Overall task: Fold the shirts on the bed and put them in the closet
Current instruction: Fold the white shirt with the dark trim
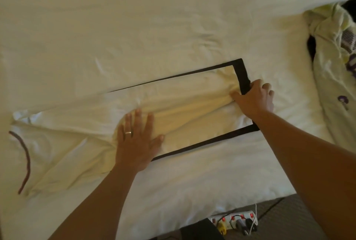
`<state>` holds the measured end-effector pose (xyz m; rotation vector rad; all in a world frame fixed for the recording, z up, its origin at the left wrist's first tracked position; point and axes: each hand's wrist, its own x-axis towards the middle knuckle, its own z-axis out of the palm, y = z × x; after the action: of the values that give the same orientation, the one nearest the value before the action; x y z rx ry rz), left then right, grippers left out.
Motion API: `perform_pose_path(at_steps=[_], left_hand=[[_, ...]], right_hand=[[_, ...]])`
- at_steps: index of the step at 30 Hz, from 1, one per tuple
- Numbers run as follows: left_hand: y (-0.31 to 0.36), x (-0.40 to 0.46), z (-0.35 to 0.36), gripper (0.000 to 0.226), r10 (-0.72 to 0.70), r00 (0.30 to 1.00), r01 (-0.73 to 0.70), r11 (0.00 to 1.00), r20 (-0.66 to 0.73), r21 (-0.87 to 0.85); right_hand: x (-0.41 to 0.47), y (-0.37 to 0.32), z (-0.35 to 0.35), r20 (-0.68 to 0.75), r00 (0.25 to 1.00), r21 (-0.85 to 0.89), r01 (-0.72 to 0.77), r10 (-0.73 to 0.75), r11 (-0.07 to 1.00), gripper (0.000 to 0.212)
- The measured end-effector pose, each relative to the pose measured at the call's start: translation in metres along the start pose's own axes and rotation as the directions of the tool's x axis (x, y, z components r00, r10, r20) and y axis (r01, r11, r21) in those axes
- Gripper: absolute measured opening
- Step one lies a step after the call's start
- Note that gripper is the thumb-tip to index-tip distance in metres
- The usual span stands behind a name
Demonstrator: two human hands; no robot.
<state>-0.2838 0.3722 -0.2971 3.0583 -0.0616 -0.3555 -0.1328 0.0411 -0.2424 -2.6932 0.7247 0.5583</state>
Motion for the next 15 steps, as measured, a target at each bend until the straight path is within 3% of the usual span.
perform_pose_path(at_steps=[4, 8, 12, 15], left_hand=[[0.003, 0.001, 0.006, 0.080, -0.005, 0.999, 0.006, 1.000, -0.051, 0.010], [0.001, 0.004, 0.011, 0.079, -0.011, 0.999, 0.014, 0.998, -0.041, 0.066], [-0.002, 0.004, 0.003, 0.086, -0.040, 0.997, 0.043, 0.998, 0.067, -0.043], [0.016, 0.007, -0.028, 0.082, -0.207, 0.977, 0.215, 0.944, 0.056, -0.252]], right_hand=[[0.010, 0.003, 0.001, 0.084, 0.995, 0.194, -0.060, 0.045, 0.979, 0.067], [0.012, 0.004, 0.000, 0.186, 0.982, 0.360, -0.084, 0.017, 0.929, 0.026], [-0.006, -0.006, -0.002, 0.050, 0.984, 0.161, 0.163, -0.173, 0.973, 0.017], [-0.035, -0.028, -0.007, 0.024, 0.956, 0.108, 0.288, -0.292, 0.952, 0.014]])
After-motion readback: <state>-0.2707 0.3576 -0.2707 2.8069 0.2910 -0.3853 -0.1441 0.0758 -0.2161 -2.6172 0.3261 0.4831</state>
